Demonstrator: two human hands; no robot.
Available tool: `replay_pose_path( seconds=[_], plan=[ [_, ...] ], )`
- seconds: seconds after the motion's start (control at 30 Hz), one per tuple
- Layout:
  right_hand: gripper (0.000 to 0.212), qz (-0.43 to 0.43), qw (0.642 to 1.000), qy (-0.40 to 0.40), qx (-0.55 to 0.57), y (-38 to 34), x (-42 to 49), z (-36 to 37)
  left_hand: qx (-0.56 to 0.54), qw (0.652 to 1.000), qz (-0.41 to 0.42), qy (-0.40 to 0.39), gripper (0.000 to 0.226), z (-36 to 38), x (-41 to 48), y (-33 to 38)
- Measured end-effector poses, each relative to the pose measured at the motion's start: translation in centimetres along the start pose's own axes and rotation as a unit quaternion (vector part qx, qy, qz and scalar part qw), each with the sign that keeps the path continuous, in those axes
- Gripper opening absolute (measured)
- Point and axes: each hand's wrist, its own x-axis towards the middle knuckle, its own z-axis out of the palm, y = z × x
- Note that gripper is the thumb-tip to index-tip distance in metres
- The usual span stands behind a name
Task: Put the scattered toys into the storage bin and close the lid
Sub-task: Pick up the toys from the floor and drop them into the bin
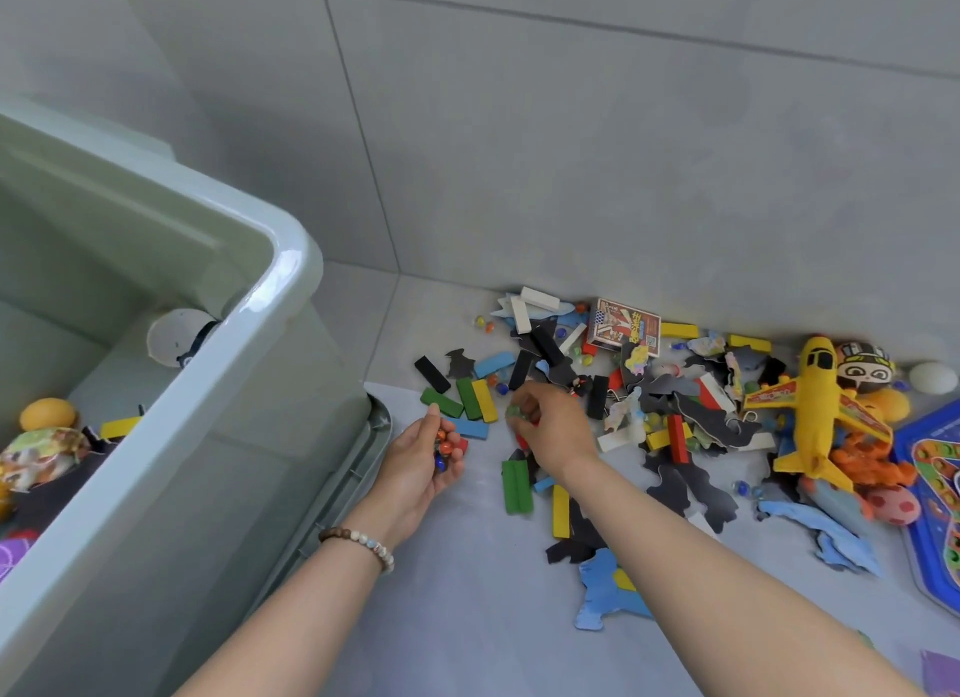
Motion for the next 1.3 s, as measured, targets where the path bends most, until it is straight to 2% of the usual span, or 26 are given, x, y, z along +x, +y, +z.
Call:
replay_pose_path(
  seconds=[0.1,0.2,0.33,0.43,0.6,0.7,0.8,0.83,0.9,0.97,1.07,1.17,1.3],
  plan=[
    [0.01,0.046,0.984,0.009,0.169,-1.4,-0.7,-2.1,0.03,0.999,0.022,-0.006,0.03,1.1,-0.5,1.0],
    [0.016,0.095,0.92,-0.047,0.378,-4.0,-2.2,-6.3,0.057,0.996,0.055,-0.028,0.031,2.7,-2.1,2.9],
    [0.013,0.088,0.857,-0.098,0.498,-8.8,-4.9,-13.1,0.068,0.991,0.093,-0.066,0.033,5.0,-6.1,6.9],
    [0.015,0.052,0.848,-0.12,0.513,-13.9,-7.4,-17.1,0.091,0.983,0.14,-0.072,0.033,5.2,-10.7,10.9],
    [0.017,0.051,0.88,-0.125,0.456,-23.6,-11.1,-16.7,0.097,0.976,0.174,-0.084,0.027,0.5,-18.9,15.0],
    [0.018,0.086,0.857,-0.191,0.471,-28.7,-13.3,-12.7,0.06,0.981,0.173,-0.066,0.026,-4.7,-21.9,15.8],
    [0.011,0.133,0.826,-0.253,0.487,-32.7,-15.5,-7.7,0.009,0.983,0.18,0.024,0.021,-11.8,-23.7,16.6],
    [0.009,0.138,0.833,-0.262,0.467,-33.5,-16.1,-6.0,-0.001,0.982,0.179,0.059,0.016,-14.2,-24.2,16.7],
    [0.023,0.145,0.864,-0.265,0.403,-34.9,-17.2,-3.0,-0.007,0.98,0.164,0.112,0.01,-18.5,-24.7,16.4],
    [0.038,0.15,0.889,-0.267,0.341,-35.6,-18.1,-0.8,0.002,0.979,0.144,0.147,0.03,-21.6,-24.8,15.7],
    [0.046,0.123,0.912,-0.284,0.269,-36.0,-18.1,0.6,0.06,0.967,0.139,0.207,0.042,-24.2,-24.8,15.3],
    [0.047,0.07,0.941,-0.275,0.184,-36.0,-17.8,0.0,0.137,0.943,0.149,0.263,0.044,-25.7,-25.2,15.7],
    [0.05,0.013,0.961,-0.227,0.155,-35.5,-16.8,-3.6,0.226,0.915,0.201,0.268,0.045,-24.6,-25.8,17.4]
  ],
)
